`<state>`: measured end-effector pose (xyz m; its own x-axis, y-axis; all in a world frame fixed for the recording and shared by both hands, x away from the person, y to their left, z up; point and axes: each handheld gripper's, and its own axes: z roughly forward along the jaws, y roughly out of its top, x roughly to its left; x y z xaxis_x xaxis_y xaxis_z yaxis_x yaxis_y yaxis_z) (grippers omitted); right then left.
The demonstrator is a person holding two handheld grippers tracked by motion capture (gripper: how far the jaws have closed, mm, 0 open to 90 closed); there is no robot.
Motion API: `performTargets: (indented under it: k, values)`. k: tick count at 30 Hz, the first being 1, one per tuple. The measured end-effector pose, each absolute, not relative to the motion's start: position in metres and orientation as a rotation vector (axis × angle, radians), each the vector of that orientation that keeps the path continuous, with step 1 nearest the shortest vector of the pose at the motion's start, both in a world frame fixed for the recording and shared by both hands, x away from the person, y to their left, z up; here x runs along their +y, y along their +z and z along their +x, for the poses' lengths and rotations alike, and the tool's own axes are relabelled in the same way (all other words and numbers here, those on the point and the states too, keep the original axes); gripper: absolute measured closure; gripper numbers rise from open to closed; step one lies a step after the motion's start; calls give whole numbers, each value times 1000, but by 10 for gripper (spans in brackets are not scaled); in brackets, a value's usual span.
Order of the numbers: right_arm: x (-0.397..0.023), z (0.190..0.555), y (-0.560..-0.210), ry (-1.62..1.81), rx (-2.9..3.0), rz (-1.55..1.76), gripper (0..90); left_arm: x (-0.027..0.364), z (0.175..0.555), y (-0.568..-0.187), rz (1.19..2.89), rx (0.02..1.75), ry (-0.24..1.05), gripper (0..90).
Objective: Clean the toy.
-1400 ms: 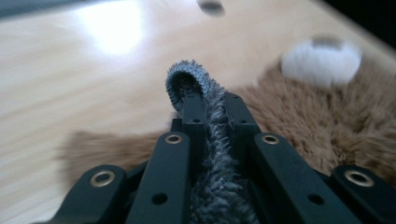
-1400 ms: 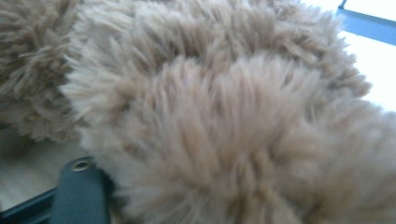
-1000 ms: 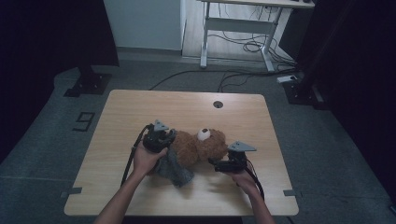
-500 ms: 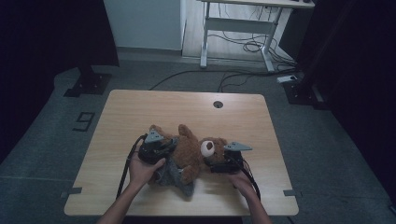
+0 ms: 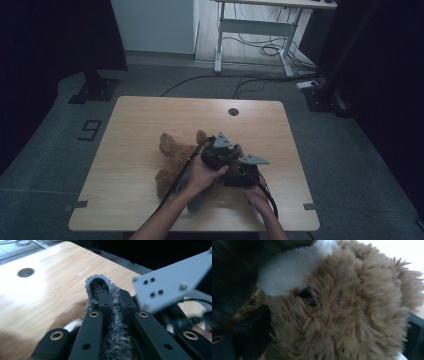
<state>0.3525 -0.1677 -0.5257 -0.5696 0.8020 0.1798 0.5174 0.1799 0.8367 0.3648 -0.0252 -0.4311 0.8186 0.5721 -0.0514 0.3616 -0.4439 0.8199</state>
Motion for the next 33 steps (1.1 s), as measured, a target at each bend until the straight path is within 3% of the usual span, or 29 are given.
performTargets:
  k: [3,6,12,16,19,26,30,33]
  values:
    - [-169,352,-527,1339,2156,1273,59,-25,373,-450,2105,748,322,819]
    - [-168,352,-529,1320,2164,1274,70,1,379,-458,2015,835,294,823]
    - [-166,352,-531,1317,2152,1307,69,45,379,-453,2072,932,518,829]
    - [-168,352,-532,1326,2160,1310,69,95,380,-462,2045,1020,475,827]
    - [-166,353,-532,1313,2161,1308,70,130,378,-458,2037,1087,561,829]
    - [-166,353,-532,1316,2161,1322,72,200,382,-480,2040,1296,605,828]
    - [-166,354,-533,1318,2160,1326,72,214,381,-481,1973,1327,552,826]
    - [-166,354,-533,1319,2159,1332,72,202,379,-457,1921,1255,545,827]
